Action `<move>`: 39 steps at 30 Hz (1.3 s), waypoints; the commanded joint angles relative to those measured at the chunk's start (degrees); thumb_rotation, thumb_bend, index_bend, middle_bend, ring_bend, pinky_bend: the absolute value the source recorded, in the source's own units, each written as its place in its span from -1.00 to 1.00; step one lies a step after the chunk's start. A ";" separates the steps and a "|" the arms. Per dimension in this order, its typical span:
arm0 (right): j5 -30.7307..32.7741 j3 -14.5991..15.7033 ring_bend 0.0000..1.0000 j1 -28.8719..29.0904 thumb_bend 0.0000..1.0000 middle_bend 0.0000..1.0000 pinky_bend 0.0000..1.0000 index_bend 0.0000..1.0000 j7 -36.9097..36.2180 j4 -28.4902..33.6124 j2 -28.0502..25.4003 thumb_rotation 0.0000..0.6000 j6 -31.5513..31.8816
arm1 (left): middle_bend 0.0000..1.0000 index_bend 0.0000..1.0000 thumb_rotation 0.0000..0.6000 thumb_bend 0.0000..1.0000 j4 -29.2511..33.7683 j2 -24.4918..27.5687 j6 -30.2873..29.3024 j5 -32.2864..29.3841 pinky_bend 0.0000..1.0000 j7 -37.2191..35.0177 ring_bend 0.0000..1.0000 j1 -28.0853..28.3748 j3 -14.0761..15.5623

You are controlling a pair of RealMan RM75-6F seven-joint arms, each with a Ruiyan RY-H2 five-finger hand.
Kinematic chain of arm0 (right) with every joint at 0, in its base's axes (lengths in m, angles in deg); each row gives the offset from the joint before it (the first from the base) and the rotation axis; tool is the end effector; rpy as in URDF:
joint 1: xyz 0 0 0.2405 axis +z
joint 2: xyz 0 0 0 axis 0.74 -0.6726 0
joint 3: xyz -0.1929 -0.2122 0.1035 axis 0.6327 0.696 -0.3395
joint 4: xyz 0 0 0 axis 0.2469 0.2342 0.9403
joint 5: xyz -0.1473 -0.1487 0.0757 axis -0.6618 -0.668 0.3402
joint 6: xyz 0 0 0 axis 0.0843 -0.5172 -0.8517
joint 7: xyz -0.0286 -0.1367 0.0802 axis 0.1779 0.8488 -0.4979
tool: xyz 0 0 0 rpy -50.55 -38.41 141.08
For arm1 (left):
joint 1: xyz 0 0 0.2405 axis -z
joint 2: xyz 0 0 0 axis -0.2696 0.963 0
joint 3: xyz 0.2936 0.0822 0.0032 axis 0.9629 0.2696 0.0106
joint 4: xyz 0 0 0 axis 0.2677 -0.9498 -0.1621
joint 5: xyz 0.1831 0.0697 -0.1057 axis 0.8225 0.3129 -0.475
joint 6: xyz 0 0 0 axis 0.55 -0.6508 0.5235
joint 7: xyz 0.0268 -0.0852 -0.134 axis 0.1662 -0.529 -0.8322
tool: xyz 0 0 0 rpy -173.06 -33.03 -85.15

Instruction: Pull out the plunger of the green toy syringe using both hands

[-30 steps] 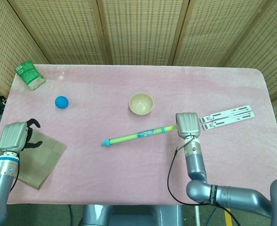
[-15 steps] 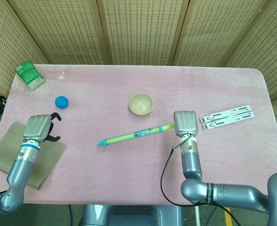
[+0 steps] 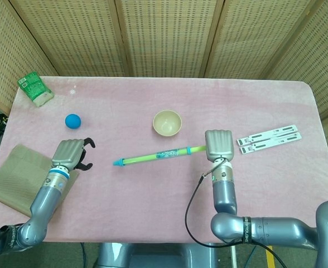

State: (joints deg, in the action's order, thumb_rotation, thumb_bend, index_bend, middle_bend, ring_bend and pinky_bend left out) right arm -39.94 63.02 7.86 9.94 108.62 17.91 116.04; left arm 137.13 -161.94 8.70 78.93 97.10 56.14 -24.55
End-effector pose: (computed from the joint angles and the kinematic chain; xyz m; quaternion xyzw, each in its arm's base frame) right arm -0.0972 -0.4120 0.0257 0.6535 -0.4086 0.2193 0.5982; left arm -0.2015 0.3775 0.0570 -0.6629 -0.4951 -0.2760 0.4891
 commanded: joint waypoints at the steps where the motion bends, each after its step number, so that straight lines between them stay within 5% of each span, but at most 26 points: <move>1: 0.31 0.01 1.00 0.55 0.24 1.00 0.48 0.70 -0.08 0.12 0.30 1.00 0.58 | 0.75 -0.33 1.00 -0.48 0.32 -0.82 0.11 -1.38 0.40 -0.33 0.56 1.30 0.16; 39: 3.96 0.15 1.00 3.02 0.24 1.00 0.50 0.70 -2.63 1.54 0.35 1.00 1.94 | 0.75 -0.33 1.00 -0.46 -3.53 -9.97 -3.01 -8.32 0.40 0.59 0.56 10.90 2.54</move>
State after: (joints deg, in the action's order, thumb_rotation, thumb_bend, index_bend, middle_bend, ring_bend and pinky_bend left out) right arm -36.01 63.17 10.87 7.34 110.13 18.29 117.95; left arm 133.75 -171.77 5.80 70.70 97.64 66.90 -21.98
